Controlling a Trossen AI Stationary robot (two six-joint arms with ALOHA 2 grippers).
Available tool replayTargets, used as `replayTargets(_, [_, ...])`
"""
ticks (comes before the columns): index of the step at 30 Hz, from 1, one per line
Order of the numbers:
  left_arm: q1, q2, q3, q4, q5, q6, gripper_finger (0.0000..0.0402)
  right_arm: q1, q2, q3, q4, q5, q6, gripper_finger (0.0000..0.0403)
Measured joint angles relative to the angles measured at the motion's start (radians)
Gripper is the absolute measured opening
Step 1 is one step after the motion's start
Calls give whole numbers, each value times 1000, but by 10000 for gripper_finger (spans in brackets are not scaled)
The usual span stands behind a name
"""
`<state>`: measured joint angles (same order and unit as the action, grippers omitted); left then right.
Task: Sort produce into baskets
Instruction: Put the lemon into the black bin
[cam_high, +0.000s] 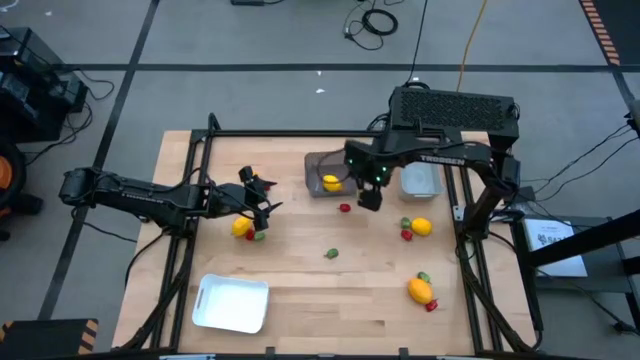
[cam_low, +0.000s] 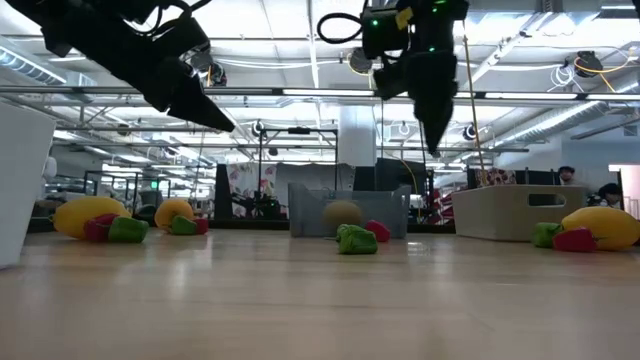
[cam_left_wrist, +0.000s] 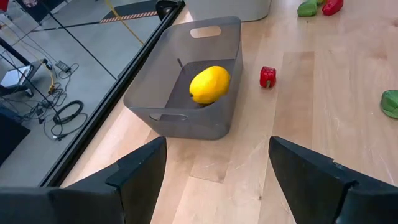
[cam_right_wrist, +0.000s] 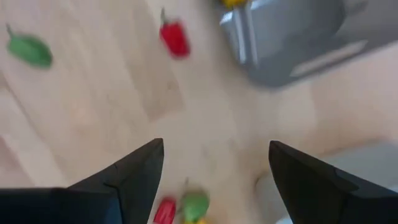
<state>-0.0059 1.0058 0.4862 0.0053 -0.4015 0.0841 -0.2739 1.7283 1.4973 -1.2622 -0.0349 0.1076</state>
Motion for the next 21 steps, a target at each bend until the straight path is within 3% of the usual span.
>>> replayTargets(5, [0, 0, 0, 10, 0, 0, 290, 65, -57, -99, -27, 2, 72, 281])
replayTargets(16, [0, 0, 0, 54, 1, 1, 290, 154, -435, -560, 79, 7, 375, 281])
replayTargets(21, [0, 0, 0, 94, 2, 1, 290, 153, -533, -705, 90, 8, 444, 281])
